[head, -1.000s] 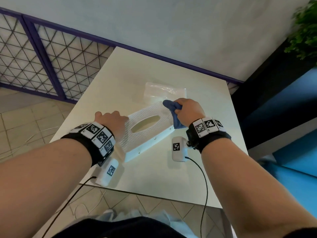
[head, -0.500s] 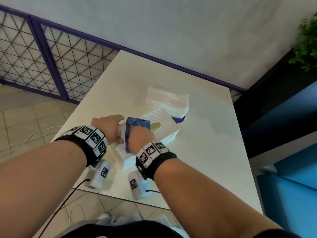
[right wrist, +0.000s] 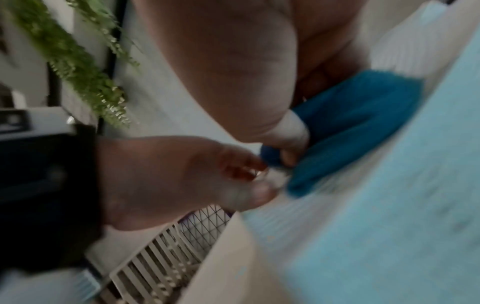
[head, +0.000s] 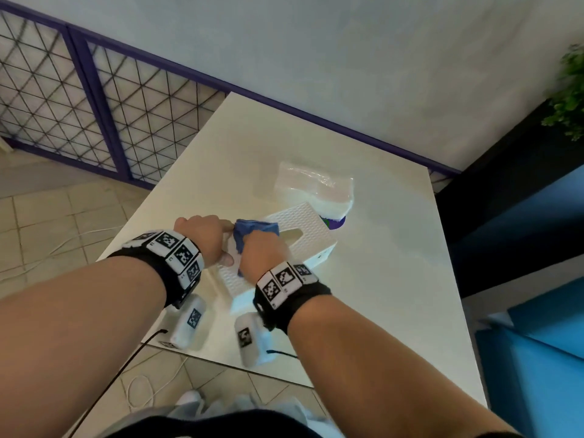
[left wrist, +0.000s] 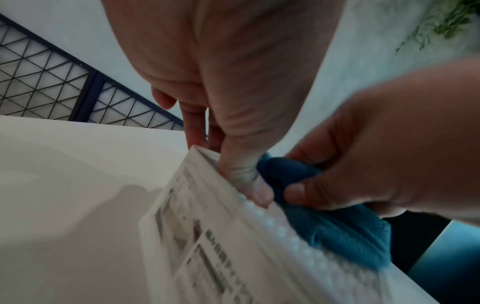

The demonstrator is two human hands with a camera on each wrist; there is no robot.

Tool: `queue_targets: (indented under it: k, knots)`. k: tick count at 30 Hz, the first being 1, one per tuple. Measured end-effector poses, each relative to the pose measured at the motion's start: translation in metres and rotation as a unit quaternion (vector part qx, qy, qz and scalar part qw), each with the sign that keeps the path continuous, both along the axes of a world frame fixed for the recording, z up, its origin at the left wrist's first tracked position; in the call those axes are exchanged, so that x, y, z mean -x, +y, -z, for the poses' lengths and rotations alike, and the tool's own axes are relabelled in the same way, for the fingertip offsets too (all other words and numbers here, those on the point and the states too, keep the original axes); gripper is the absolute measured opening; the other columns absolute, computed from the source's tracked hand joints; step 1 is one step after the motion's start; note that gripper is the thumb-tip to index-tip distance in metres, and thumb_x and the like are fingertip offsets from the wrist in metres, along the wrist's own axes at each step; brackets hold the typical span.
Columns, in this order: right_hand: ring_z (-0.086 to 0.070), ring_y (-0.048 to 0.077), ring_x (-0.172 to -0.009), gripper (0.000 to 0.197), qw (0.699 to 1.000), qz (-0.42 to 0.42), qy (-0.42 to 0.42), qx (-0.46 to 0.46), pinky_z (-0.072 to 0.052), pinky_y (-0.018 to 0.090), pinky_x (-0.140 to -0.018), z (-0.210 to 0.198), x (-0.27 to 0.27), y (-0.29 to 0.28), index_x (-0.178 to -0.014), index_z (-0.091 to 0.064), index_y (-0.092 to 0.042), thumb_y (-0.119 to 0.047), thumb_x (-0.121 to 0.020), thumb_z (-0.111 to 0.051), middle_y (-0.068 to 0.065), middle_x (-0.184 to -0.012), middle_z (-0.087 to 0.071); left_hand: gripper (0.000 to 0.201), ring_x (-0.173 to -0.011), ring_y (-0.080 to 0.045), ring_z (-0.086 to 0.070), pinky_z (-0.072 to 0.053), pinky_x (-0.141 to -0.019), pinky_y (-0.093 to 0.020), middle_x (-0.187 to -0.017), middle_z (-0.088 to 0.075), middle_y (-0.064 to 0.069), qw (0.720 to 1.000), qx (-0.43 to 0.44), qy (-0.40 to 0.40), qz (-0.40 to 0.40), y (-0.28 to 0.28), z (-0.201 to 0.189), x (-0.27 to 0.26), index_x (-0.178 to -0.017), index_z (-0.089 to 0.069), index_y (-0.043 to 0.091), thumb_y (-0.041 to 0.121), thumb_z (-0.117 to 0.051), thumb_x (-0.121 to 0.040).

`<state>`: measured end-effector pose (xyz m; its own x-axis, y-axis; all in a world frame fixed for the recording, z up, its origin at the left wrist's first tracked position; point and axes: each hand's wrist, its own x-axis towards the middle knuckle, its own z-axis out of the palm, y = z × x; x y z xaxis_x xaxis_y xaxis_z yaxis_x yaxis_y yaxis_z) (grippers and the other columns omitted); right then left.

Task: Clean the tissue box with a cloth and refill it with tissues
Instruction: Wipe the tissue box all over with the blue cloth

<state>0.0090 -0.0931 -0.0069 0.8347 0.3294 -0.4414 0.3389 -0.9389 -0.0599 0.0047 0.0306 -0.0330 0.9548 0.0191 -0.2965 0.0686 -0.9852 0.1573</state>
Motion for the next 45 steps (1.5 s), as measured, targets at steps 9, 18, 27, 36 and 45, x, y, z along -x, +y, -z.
queue_targets:
  k: [9,18,27,36,45]
  knots:
    - [-0.058,0.029,-0.111,0.025,0.993,0.110,-0.033,-0.027,-0.047,0.035,-0.086,-0.026,-0.064,-0.061,-0.120,-0.052,-0.015,-0.021,-0.099,-0.041,0.009,-0.119,-0.058,0.077,-0.130,-0.023,-0.043,-0.029,-0.104,-0.040,-0.142,-0.044,0.007,0.998,-0.009,0.057,0.004,-0.002,-0.008,-0.001,-0.146,-0.027,0.037,0.055,-0.064,-0.081]
    - [-0.050,0.049,-0.089,0.013,0.965,0.193,-0.089,-0.153,-0.043,0.045,-0.056,-0.035,-0.078,-0.074,-0.078,-0.056,-0.006,0.000,-0.083,-0.045,0.028,-0.078,-0.041,0.076,-0.131,-0.023,-0.040,-0.026,-0.105,-0.039,-0.142,-0.043,0.006,0.998,0.013,0.057,0.008,0.002,-0.002,-0.001,-0.147,-0.026,0.038,0.057,-0.061,-0.082]
    - [-0.046,0.028,-0.129,0.043,0.996,0.081,-0.005,0.028,-0.039,0.035,-0.104,-0.017,-0.040,-0.033,-0.138,-0.044,-0.010,-0.022,-0.097,-0.047,0.010,-0.141,-0.046,0.074,-0.129,-0.022,-0.046,-0.031,-0.102,-0.035,-0.141,-0.049,0.007,0.997,0.052,0.047,-0.019,0.002,-0.005,-0.003,-0.141,-0.040,0.035,0.051,-0.071,-0.077]
    - [-0.054,0.025,-0.120,0.033,0.997,-0.018,0.016,0.078,-0.045,0.033,-0.090,0.010,-0.004,0.010,-0.125,-0.054,-0.010,-0.022,-0.095,-0.050,0.008,-0.127,-0.057,0.037,-0.101,-0.027,-0.062,-0.047,-0.081,-0.031,-0.110,-0.068,-0.007,0.998,0.056,0.031,0.015,0.003,0.000,-0.002,-0.122,-0.063,0.024,0.030,-0.065,-0.086]
    - [-0.057,0.034,-0.114,0.031,0.997,-0.056,-0.057,0.003,-0.048,0.040,-0.082,0.015,0.022,0.007,-0.124,-0.049,-0.002,-0.008,-0.095,-0.040,0.018,-0.127,-0.055,0.023,-0.096,-0.030,-0.062,-0.042,-0.071,-0.029,-0.109,-0.068,-0.011,0.999,0.037,0.017,0.028,0.005,0.002,-0.002,-0.110,-0.067,0.018,0.022,-0.060,-0.088]
